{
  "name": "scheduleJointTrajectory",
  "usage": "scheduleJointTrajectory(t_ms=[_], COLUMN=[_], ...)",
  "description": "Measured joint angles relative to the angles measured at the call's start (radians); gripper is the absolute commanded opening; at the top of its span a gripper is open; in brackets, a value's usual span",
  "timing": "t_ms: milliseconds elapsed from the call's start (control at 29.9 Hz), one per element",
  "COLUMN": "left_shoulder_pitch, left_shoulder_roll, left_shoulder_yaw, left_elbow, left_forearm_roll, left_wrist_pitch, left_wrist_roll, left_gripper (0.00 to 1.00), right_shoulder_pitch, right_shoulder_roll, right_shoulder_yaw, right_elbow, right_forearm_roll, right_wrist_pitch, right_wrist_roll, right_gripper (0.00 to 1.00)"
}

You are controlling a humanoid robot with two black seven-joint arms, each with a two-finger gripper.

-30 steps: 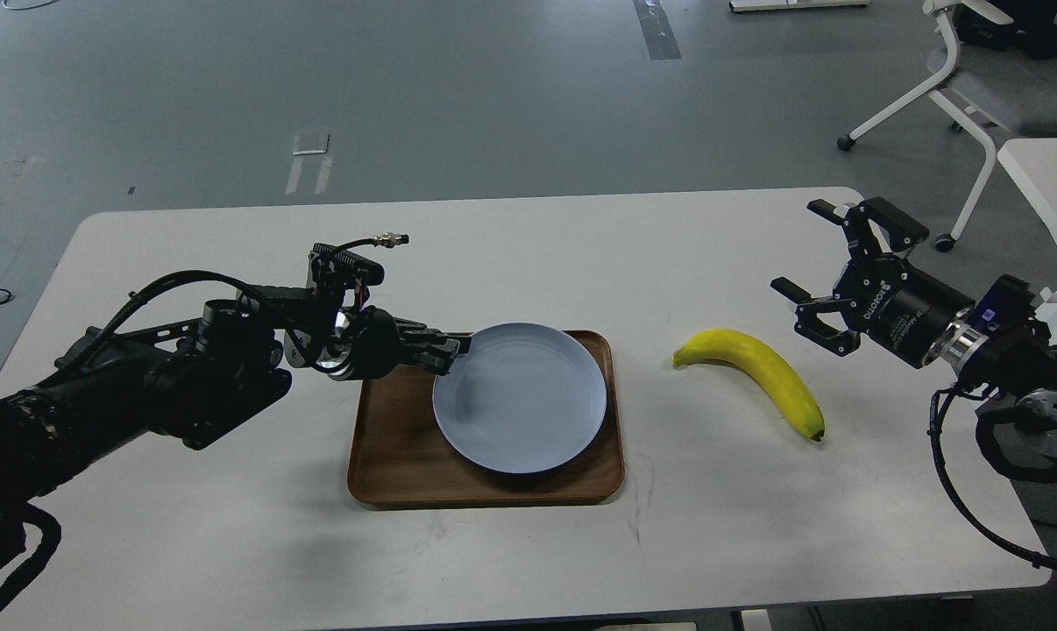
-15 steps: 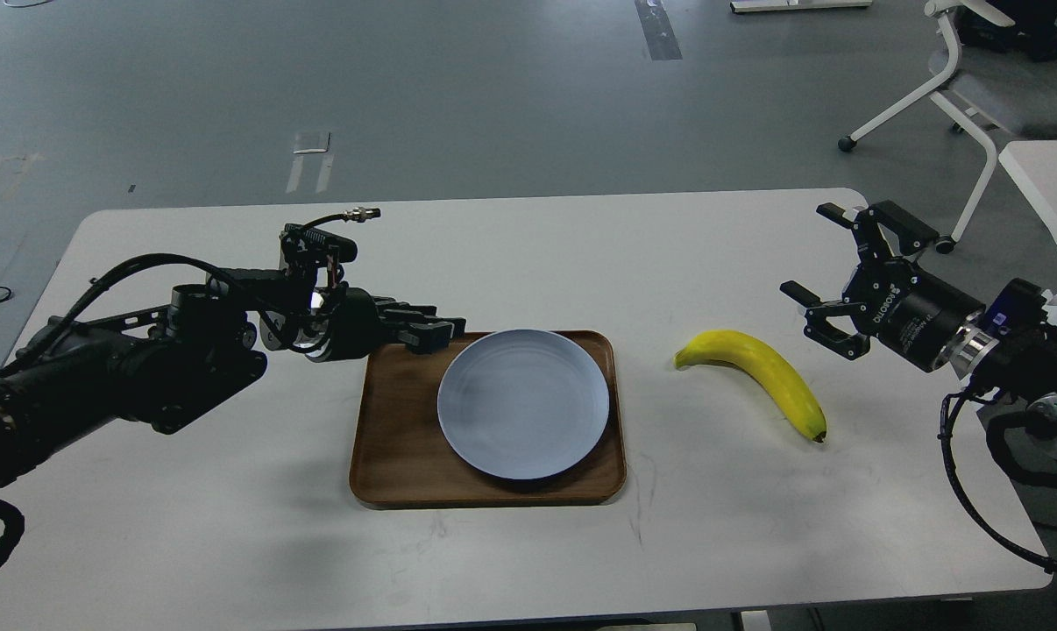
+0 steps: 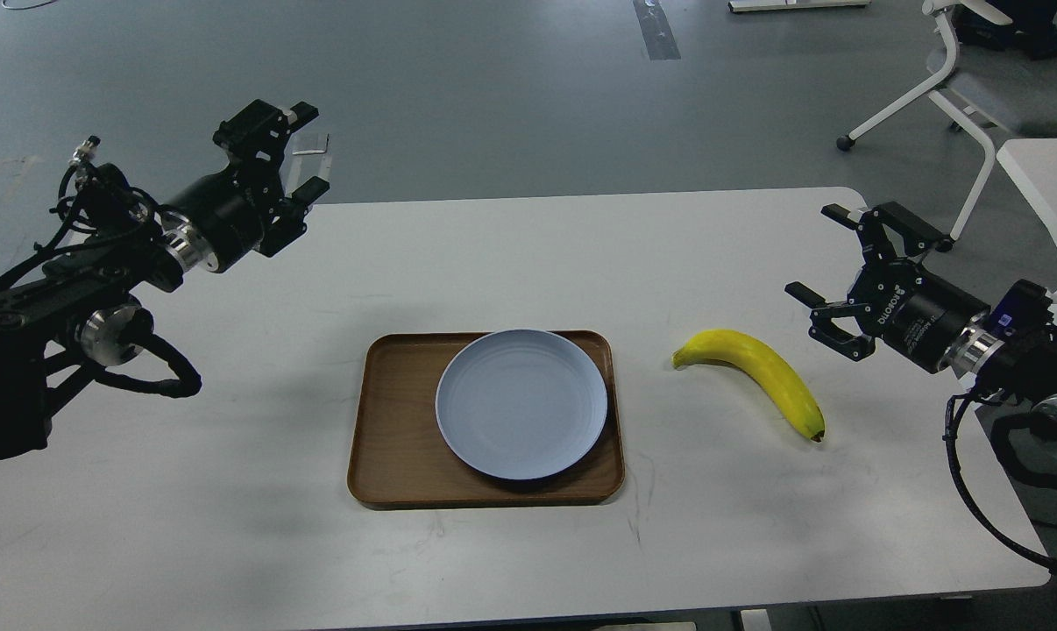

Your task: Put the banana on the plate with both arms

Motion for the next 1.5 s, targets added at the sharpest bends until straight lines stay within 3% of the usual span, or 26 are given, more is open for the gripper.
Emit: scheduleJointTrajectory(t_ms=[234, 368, 568, 936, 1103, 1304, 1505], left_shoulder_pitch=[0.201, 0.244, 0.257, 0.264, 0.265, 0.267, 0.267], left_shoulder_roll=[0.008, -0.002, -0.012, -0.024, -0.028, -0.044, -0.055], left_shoulder_yaw=[-0.263, -0.361, -0.378, -0.38, -0.38, -0.379, -0.378], left_elbow=[0.023, 0.024, 0.024, 0.019, 0.017, 0.016, 0.018], left_forearm_roll=[-0.072, -0.074, -0.083, -0.084, -0.083, -0.083, -0.083], left_wrist_pitch=[-0.187, -0.208, -0.209, -0.21, -0.21, -0.21, -0.21], left_wrist_roll=[0.0, 0.0, 0.0, 0.0, 0.0, 0.0, 0.0], left_gripper=[1.0, 1.0, 1.0, 1.0, 1.0, 1.0, 1.0], right_shoulder_pitch=[-0.003, -0.007, 0.008, 0.166, 0.239, 0.365, 0.414], right_shoulder_roll=[-0.039, -0.085, -0.1, -0.096, -0.055, 0.025, 0.143], right_shoulder_yaw=[0.013, 0.033, 0.032, 0.021, -0.09, -0.321, -0.434], right_elbow=[-0.003, -0.038, -0.131, -0.125, -0.124, -0.181, -0.265], right_forearm_roll=[0.0, 0.002, -0.078, -0.884, -1.184, -1.258, -1.261], right_wrist_pitch=[0.0, 0.0, 0.0, -0.017, -0.025, -0.112, -0.15], right_wrist_roll=[0.0, 0.0, 0.0, 0.0, 0.0, 0.0, 0.0], right_gripper=[1.0, 1.0, 1.0, 1.0, 1.0, 1.0, 1.0])
